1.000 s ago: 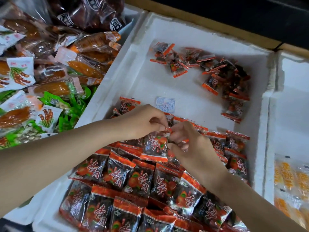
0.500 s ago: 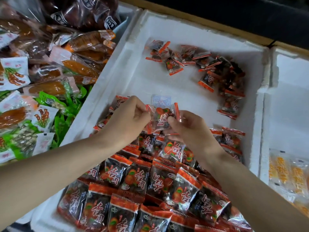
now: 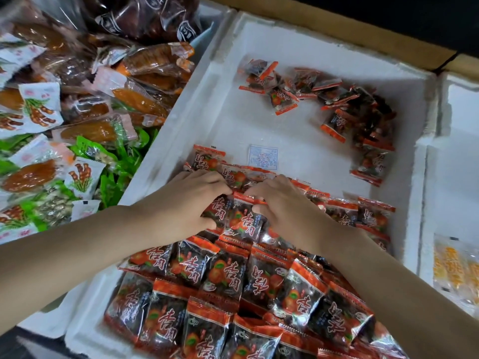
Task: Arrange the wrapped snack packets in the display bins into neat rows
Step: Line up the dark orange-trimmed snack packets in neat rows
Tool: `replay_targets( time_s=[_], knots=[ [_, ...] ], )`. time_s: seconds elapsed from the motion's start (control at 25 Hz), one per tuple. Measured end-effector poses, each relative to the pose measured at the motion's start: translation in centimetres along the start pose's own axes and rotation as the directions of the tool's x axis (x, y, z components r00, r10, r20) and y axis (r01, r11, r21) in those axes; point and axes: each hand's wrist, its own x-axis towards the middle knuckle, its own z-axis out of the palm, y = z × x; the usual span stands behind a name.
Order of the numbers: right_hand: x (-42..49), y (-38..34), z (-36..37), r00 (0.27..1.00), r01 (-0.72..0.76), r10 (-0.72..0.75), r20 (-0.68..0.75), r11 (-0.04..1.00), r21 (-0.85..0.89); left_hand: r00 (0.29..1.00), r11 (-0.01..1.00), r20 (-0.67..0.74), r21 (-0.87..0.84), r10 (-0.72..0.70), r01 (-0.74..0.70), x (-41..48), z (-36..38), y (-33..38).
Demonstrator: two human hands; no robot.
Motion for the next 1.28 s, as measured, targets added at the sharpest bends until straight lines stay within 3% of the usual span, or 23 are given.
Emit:
replay_targets(
  time_s=[0.2,0.36,0.48,0.6,0.8,1.0,1.12,1.2,1.28],
  knots=[
    [-1.1,1.2,0.0,0.961,-0.077,0.116,-0.252,0.984,0.161,0.994,0.998,-0.099,0.043,0.053,-0.049,1.2,-1.3,0.7],
    [-1.0,7.6,-1.1,0.813,-0.296,0.328,-0.481,0.944,0.145,0.954,0.984,-0.243,0.063,0.177,-0.166,6.8,-2.0,2.4],
    [0.3,14.1,-2.7,0.763,-0.465,0.416,-0.494,0.885,0.027,0.950,0.980,-0.242,0.068,0.196,-0.185,12.9,-1.5,4.0],
    [1.7,18.3,-4.0,0.714,-0.579,0.546,-0.438,0.813,0.069,0.965,0.982,-0.193,0.106,0.175,-0.157,18.1,-1.0,5.4],
    [3.1,20.2,-4.3,0.659,-0.554,0.607,-0.444,0.791,0.260,0.976,0.988,-0.172,-0.056,0.132,-0.143,24.1,0.2,8.3],
    [2.0,19.9,-4.7,0.711,-0.488,0.517,-0.476,0.851,0.195,0.952,0.989,-0.303,-0.119,0.051,-0.091,26.0,1.6,9.2],
    [1.7,19.2,-4.3,0.722,-0.449,0.460,-0.517,0.880,0.157,0.894,0.872,-0.436,-0.473,-0.104,-0.129,25.7,1.7,9.3],
    [1.5,18.6,-4.1,0.765,-0.402,0.411,-0.497,0.906,0.130,0.878,0.754,-0.392,-0.655,-0.275,-0.056,25.8,1.5,9.6],
    [1.3,18.0,-3.9,0.804,-0.351,0.360,-0.473,0.930,0.111,0.892,0.695,-0.281,-0.718,-0.353,0.049,25.9,1.8,9.6]
  ],
)
